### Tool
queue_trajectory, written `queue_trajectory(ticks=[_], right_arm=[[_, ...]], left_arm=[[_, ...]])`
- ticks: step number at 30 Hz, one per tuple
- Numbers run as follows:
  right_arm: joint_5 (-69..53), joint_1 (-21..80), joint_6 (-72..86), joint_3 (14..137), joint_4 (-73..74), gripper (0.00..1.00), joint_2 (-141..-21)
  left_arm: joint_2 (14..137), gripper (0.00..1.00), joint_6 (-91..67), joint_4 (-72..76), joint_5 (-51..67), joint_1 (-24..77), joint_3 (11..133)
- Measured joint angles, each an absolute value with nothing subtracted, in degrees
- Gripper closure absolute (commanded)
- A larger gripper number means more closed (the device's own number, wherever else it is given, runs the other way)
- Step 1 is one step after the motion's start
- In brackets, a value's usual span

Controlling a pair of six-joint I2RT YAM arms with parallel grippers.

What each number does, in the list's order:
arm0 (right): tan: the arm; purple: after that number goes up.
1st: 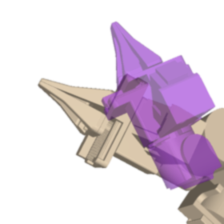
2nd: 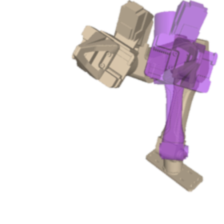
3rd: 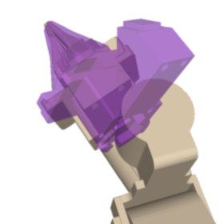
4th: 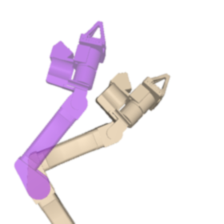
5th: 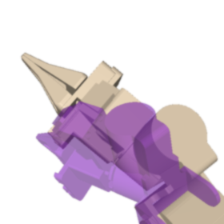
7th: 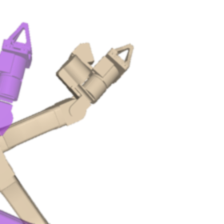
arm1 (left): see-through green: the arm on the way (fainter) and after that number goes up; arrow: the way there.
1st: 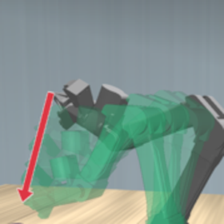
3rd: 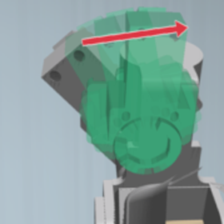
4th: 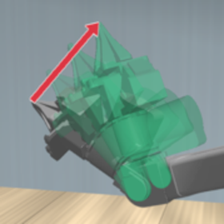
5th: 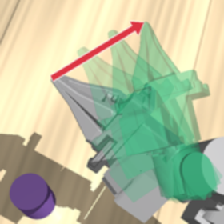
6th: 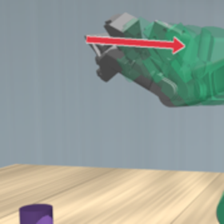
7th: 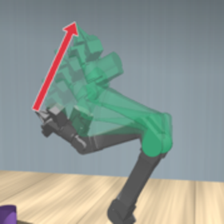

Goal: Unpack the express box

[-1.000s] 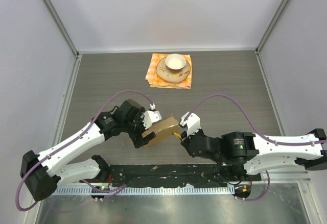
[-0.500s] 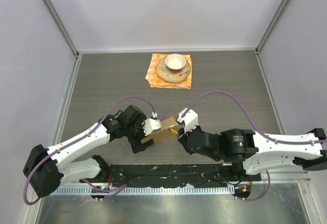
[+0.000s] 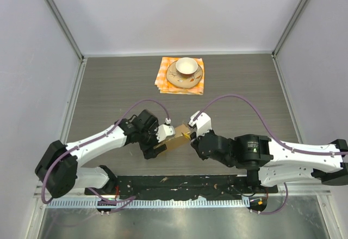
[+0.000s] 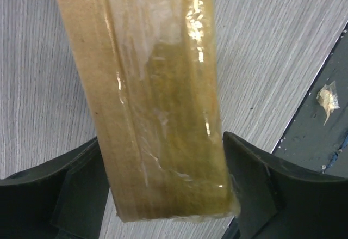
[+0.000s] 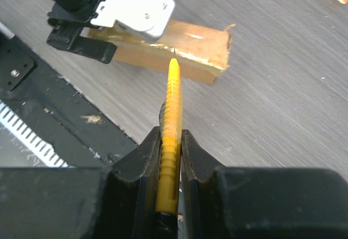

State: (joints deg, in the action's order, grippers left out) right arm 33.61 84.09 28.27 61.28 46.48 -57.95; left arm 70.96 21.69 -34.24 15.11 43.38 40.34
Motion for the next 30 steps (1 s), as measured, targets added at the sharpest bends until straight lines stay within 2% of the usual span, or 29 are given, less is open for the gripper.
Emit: queue_trajectory(ticks=[4, 7, 14, 22, 30], right_arm=[[31.99, 78.76, 25.96, 60.93, 45.65, 0.99, -58.0], [30.37, 73.93, 23.86, 60.45, 43.92, 0.99, -58.89], [25.54, 67.44, 19.29, 60.05, 37.67, 0.99, -65.84], [24.73, 64.23, 18.28, 58.0, 28.49, 0.99, -70.65], [23.97, 63.57, 18.65, 55.66, 21.58, 0.99, -73.06]], left_arm=[[74.02, 0.38, 22.37, -36.51, 15.53, 41.34, 43.35], [74.52, 0.46, 22.98, -38.65, 15.73, 39.57, 46.5], [70.24, 0.45, 22.96, -42.72, 15.94, 38.85, 48.21], [63.11, 0.43, 23.49, -49.08, 16.25, 38.94, 49.5], [62.33, 0.41, 24.49, -53.74, 16.08, 39.72, 51.77]])
